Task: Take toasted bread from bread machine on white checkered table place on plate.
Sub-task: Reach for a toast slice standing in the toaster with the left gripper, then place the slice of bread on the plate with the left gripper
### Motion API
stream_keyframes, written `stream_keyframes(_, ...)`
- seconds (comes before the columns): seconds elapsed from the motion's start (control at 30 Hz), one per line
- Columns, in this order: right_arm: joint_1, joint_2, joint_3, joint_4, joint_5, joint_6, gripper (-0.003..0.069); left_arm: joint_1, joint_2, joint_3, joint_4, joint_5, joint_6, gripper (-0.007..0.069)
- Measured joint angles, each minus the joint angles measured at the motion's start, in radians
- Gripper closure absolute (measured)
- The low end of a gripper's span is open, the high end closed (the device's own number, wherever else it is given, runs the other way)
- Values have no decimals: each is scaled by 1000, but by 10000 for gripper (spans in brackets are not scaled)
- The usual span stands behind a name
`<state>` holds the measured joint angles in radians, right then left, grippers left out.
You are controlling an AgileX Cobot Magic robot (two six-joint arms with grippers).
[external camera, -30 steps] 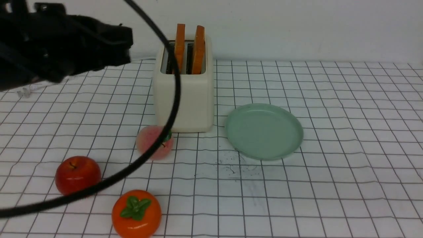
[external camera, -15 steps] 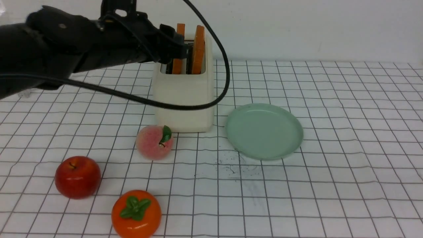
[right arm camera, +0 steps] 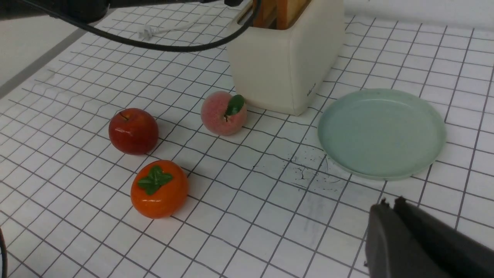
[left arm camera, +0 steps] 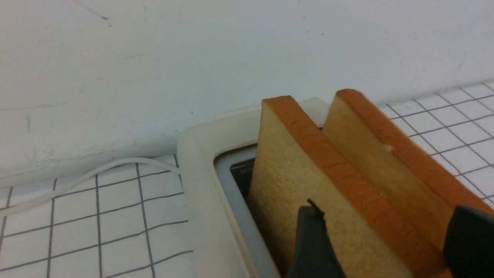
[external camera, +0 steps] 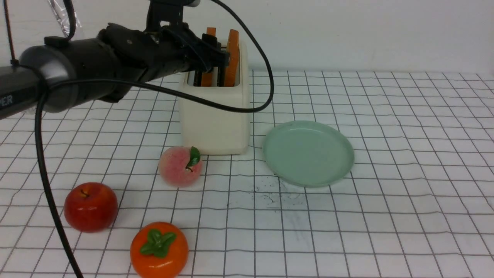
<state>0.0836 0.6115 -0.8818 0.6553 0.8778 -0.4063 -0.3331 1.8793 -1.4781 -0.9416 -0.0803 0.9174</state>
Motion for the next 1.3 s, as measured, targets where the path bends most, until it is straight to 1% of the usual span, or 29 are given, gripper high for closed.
stream_keyframes(0.1, 0, 0, 0, 3, 0, 0, 643, 0, 19, -1, 0, -33, 0, 225)
stream_keyframes(0.13, 0, 1, 0, 4, 0, 0, 641, 0, 26, -1, -1, -37, 0, 258)
stream_keyframes(0.17, 0, 1, 0, 4, 0, 0, 641, 0, 29, -1, -1, -38, 0, 276)
stream_keyframes(0.23, 0, 2, 0, 5, 0, 0, 640, 0, 35, -1, -3, -44, 0, 376)
stream_keyframes(0.27, 0, 2, 0, 5, 0, 0, 640, 0, 35, -1, -3, -45, 0, 384)
stream_keyframes(0.3, 0, 2, 0, 6, 0, 0, 638, 0, 37, -1, -4, -44, 0, 459)
stream_keyframes(0.33, 0, 2, 0, 7, 0, 0, 638, 0, 37, -1, -4, -44, 0, 503)
stream_keyframes(0.37, 0, 2, 0, 7, 0, 0, 638, 0, 37, -2, -4, -44, 0, 532)
stream_keyframes(0.53, 0, 3, -1, 7, -14, -9, 634, 0, 18, -32, -4, -35, 0, 535)
stream_keyframes(0.73, 0, 3, -1, 8, -135, -70, 634, 0, -87, -61, -19, -33, 0, 535)
stream_keyframes(0.83, 0, 3, -1, 31, -235, -115, 634, 0, -183, -68, -29, -11, 0, 535)
stream_keyframes(0.9, 0, 3, -1, 43, -253, -126, 634, 0, -211, -68, -38, 7, 0, 535)
stream_keyframes(1.0, 0, 3, -1, 97, -278, -171, 634, 0, -290, -68, -102, 147, 0, 535)
stream_keyframes(1.03, 0, 3, -1, 100, -280, -178, 634, 0, -290, -68, -102, 158, 0, 535)
stream_keyframes(1.07, 0, 3, -1, 116, -282, -193, 634, 0, -308, -69, -130, 220, 0, 535)
stream_keyframes(1.1, 0, 3, -1, 152, -289, -230, 636, 0, -331, -70, -183, 350, -9, 535)
stream_keyframes(1.13, 0, 3, -1, 152, -290, -235, 636, 0, -333, -70, -189, 350, -9, 535)
stream_keyframes(1.2, 0, 3, -1, 187, -294, -274, 645, -6, -323, -72, -229, 538, -57, 535)
stream_keyframes(1.3, 0, -8, -1, 199, -288, -289, 656, -48, -261, -72, -223, 654, -126, 535)
